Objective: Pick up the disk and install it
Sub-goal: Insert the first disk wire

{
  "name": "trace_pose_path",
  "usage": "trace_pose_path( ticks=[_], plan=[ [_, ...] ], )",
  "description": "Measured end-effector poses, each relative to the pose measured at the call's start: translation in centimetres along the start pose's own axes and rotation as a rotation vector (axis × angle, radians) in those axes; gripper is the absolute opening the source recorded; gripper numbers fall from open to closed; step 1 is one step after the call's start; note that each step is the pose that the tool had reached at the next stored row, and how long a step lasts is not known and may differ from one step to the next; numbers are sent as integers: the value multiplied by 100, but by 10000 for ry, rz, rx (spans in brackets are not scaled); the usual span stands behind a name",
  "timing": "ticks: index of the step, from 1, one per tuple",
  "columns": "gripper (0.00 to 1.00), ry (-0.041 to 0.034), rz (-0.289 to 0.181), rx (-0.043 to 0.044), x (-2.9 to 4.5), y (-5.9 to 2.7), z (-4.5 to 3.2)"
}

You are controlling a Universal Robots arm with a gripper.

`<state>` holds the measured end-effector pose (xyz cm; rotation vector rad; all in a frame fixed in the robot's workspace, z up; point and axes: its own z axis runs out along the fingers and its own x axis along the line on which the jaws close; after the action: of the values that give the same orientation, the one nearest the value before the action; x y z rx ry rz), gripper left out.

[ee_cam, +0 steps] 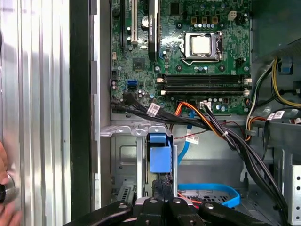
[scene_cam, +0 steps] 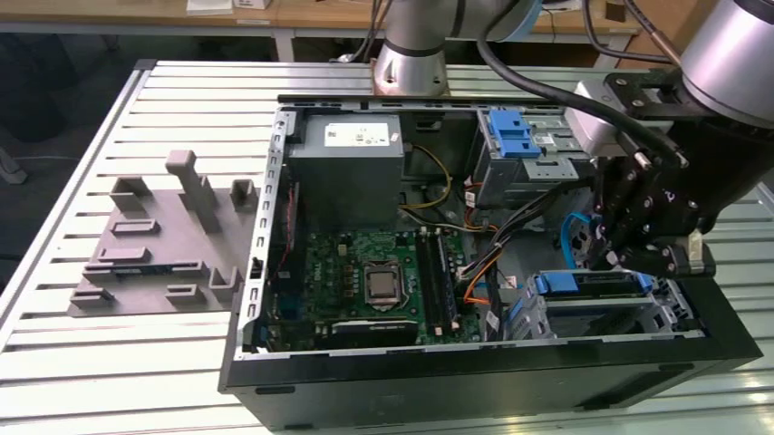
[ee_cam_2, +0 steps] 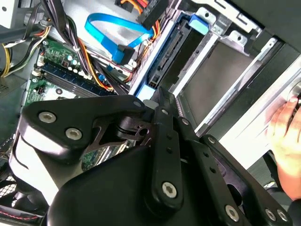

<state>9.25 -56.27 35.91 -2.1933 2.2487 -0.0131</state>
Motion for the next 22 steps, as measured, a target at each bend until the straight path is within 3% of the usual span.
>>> trace_pose_path(
  ticks=[22],
  plan=[
    [11, 1, -2, 0, -40, -172, 1]
  ],
)
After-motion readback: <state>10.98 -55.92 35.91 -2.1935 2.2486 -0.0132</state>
